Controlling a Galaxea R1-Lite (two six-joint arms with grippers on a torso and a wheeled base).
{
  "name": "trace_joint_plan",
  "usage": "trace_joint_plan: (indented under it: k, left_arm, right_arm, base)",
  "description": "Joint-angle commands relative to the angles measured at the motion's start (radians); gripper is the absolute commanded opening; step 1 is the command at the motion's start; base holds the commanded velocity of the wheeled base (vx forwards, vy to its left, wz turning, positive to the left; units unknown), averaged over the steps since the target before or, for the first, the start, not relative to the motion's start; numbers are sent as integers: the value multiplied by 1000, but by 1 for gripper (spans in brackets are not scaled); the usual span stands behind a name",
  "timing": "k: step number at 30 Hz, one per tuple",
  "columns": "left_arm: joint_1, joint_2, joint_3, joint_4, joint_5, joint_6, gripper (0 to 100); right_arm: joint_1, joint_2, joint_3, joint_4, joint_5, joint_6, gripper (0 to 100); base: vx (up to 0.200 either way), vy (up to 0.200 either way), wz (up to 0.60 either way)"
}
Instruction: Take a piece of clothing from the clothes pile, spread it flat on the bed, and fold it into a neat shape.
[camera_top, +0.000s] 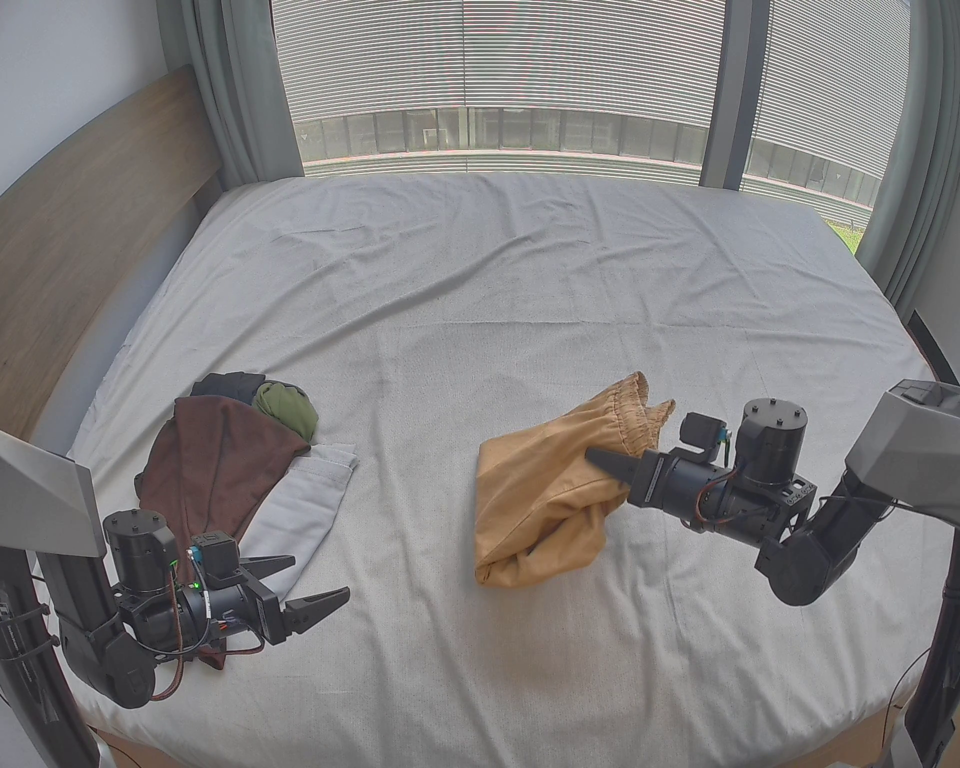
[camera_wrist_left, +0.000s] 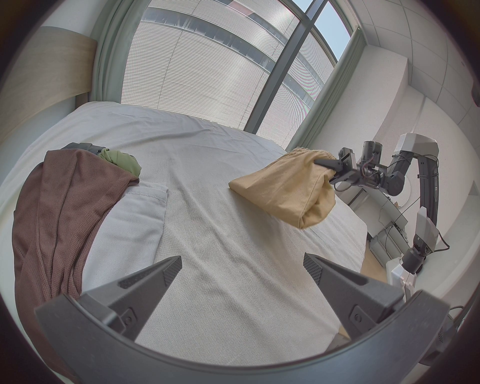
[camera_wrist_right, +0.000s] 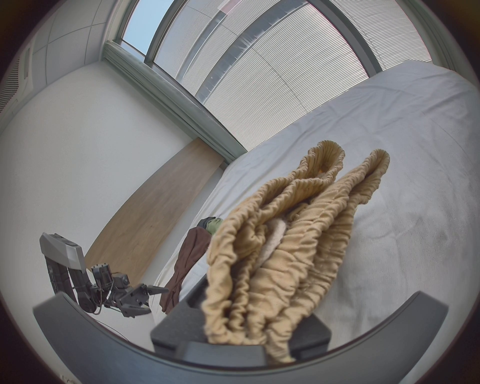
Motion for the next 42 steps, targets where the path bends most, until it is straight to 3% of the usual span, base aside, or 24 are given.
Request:
trace_joint_plan:
  k: [1, 23, 37, 42]
  left_arm:
    - [0, 0, 1, 0, 0, 0, 100]
    - [0, 7, 4, 0, 0, 0, 100]
    - [-2, 9, 6, 0, 0, -2, 100]
    - [-2, 9, 10, 0, 0, -2, 100]
  right_arm:
    - [-1, -40, -87, 50, 0, 1, 0]
    - [-9, -4, -412, 251, 0, 44, 0]
    - [-15, 142, -725, 424, 0, 44, 0]
    - [-18, 233, -907, 510, -1, 44, 0]
  base:
    - [0, 0, 0]
    - [0, 0, 0]
    - [0, 0, 0]
    - [0, 0, 0]
